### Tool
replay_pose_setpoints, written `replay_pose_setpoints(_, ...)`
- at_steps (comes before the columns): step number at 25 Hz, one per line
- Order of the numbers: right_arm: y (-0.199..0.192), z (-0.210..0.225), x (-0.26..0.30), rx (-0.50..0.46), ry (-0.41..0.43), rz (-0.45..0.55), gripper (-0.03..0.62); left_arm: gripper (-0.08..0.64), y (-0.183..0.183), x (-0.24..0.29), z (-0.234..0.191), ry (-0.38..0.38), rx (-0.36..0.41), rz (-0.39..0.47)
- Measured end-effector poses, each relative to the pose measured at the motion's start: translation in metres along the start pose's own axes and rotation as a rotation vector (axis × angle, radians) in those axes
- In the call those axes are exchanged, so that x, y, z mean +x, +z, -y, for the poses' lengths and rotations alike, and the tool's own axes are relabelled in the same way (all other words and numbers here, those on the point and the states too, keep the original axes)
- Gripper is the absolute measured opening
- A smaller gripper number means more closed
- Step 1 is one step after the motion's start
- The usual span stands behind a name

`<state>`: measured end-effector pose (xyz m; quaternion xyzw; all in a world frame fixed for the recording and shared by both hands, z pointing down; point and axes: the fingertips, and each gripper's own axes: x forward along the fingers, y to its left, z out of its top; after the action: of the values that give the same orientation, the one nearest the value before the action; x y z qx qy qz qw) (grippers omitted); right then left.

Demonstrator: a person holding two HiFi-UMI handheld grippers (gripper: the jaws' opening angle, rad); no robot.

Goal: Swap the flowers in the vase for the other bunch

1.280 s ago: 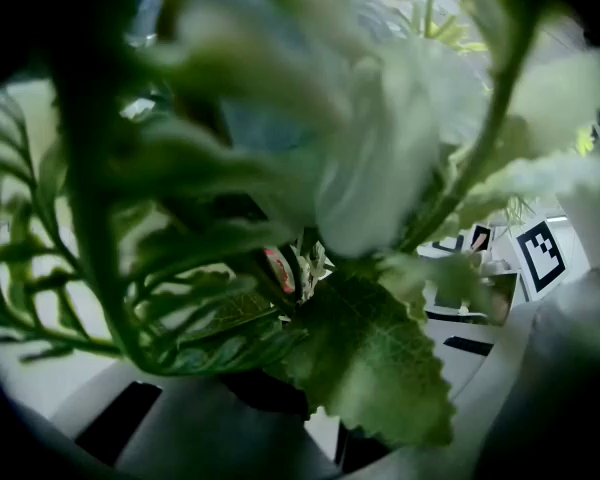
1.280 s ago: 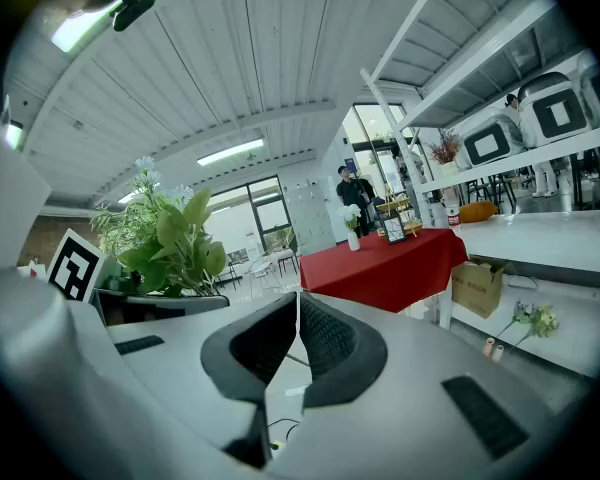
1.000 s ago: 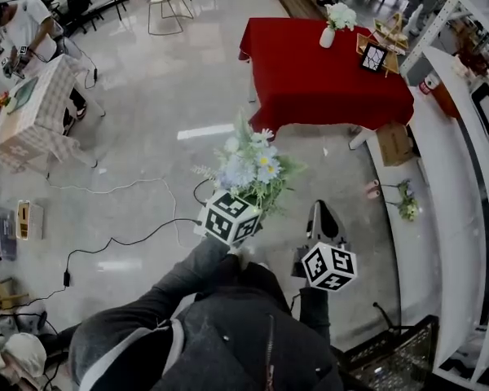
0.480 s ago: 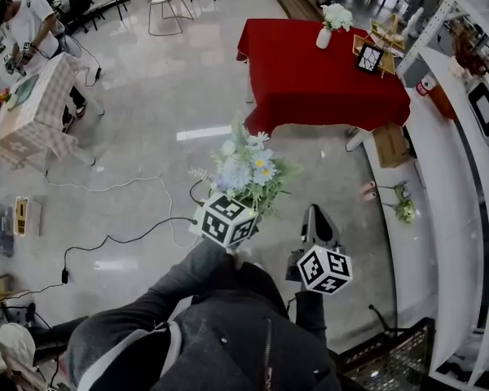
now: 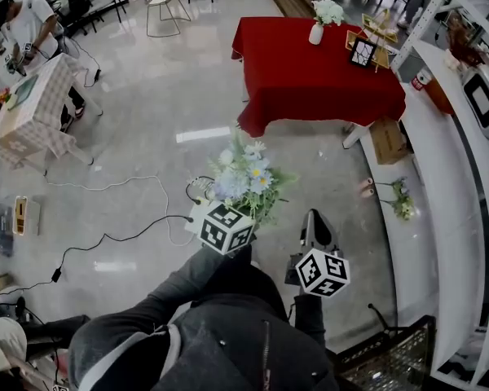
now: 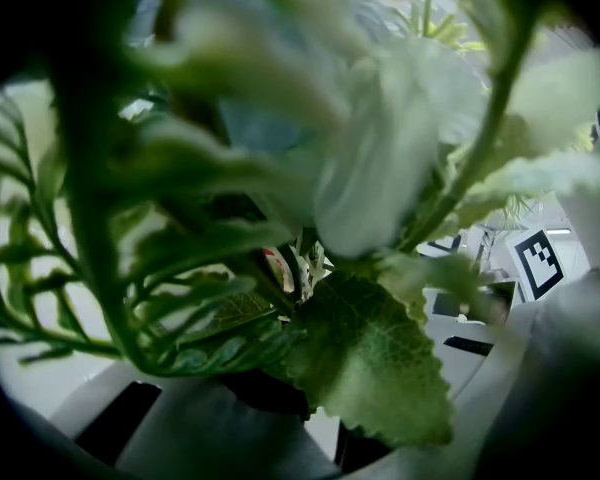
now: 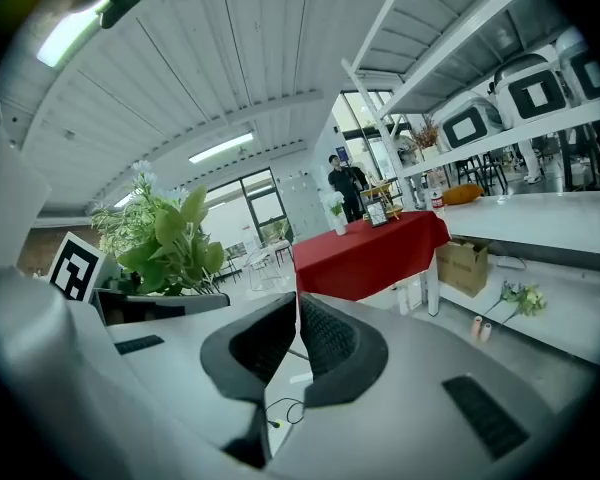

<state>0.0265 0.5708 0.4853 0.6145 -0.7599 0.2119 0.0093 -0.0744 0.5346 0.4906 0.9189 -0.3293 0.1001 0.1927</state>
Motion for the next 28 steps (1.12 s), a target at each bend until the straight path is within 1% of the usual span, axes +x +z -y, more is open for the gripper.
replay_pose_setpoints(6, 0.001, 0.000, 0.005, -0.009, 0.004, 0.025, 0.018, 0.031, 0.000, 0.007, 0.001, -0.010, 0.007, 0.010)
replay_pose_setpoints(13, 0.007, 0.000, 0.030, -0.026, 0.011, 0.027, 0.018, 0.031, 0.004, 0.033, -0.013, -0.040, -0.008, 0.005)
replay_pose_setpoints(19, 0.030, 0.017, 0.074, -0.024, -0.002, 0.022, 0.018, 0.031, 0.031, 0.072, -0.038, -0.055, -0.007, 0.013)
replay_pose_setpoints(28, 0.078, 0.035, 0.164, -0.023, 0.004, 0.036, 0.018, 0.031, 0.082, 0.124, -0.104, -0.037, 0.007, 0.015)
